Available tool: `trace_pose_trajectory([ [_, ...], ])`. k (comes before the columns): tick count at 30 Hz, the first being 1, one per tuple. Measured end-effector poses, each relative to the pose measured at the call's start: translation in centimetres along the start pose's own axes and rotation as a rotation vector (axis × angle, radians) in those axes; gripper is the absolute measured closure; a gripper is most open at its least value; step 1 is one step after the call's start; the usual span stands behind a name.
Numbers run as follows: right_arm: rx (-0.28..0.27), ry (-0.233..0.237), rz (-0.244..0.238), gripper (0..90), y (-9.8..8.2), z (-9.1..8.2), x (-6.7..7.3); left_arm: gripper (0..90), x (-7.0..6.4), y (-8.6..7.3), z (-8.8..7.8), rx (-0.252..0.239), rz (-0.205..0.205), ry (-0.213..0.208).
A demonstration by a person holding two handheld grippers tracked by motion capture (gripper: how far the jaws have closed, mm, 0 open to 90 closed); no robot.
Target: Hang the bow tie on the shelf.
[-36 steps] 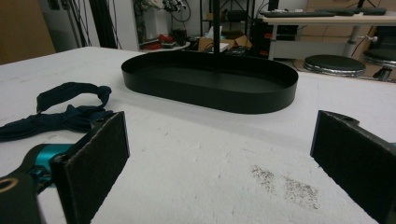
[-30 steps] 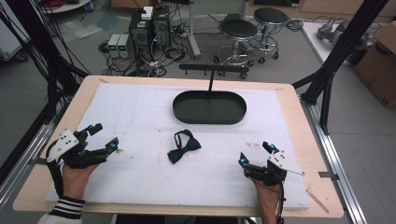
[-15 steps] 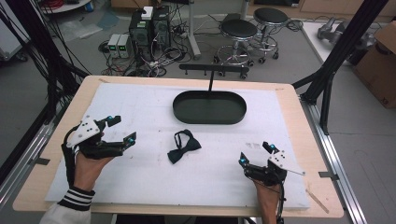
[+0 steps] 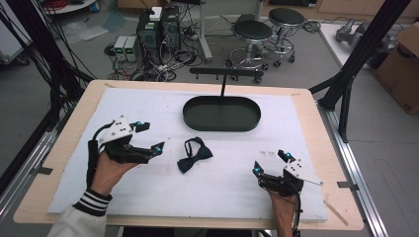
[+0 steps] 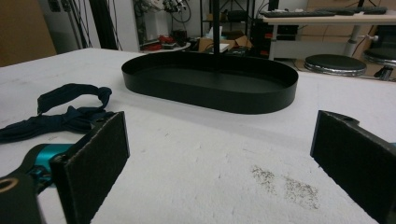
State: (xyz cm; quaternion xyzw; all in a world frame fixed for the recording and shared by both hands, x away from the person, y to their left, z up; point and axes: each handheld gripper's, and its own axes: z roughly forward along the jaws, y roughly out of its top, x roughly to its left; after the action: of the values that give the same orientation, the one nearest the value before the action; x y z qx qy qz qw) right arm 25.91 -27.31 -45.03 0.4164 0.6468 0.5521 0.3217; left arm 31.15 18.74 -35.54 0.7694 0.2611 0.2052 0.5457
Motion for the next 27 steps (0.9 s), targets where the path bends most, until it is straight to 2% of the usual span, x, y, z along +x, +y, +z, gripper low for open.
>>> trace_pose_trajectory([
  [4,-0.001,0.002,0.002,3.4,0.0,0.0,0.0,16.4,-1.0,0.4,1.8,0.041,0.022,-0.043],
  [5,-0.003,0.001,0.001,3.4,0.0,0.0,0.0,16.6,-1.4,0.5,2.6,0.060,0.049,-0.059],
  [13,-0.002,0.002,0.002,3.4,0.0,0.0,-0.1,17.3,-2.6,0.7,4.9,0.111,0.055,-0.092],
  [16,-0.003,0.002,0.001,3.4,0.0,0.0,-0.1,17.9,-3.2,0.9,6.3,0.151,0.063,-0.124],
  [17,-0.003,0.002,0.002,3.4,0.0,0.0,-0.1,18.1,-3.2,0.9,6.3,0.151,0.063,-0.124],
  [19,-0.004,0.004,0.002,3.4,0.0,0.0,-0.1,18.1,-3.6,1.0,7.2,0.181,0.055,-0.149],
  [27,-0.004,0.005,0.003,3.4,0.0,0.0,-0.1,21.4,-4.1,1.0,8.6,0.237,0.069,-0.169],
])
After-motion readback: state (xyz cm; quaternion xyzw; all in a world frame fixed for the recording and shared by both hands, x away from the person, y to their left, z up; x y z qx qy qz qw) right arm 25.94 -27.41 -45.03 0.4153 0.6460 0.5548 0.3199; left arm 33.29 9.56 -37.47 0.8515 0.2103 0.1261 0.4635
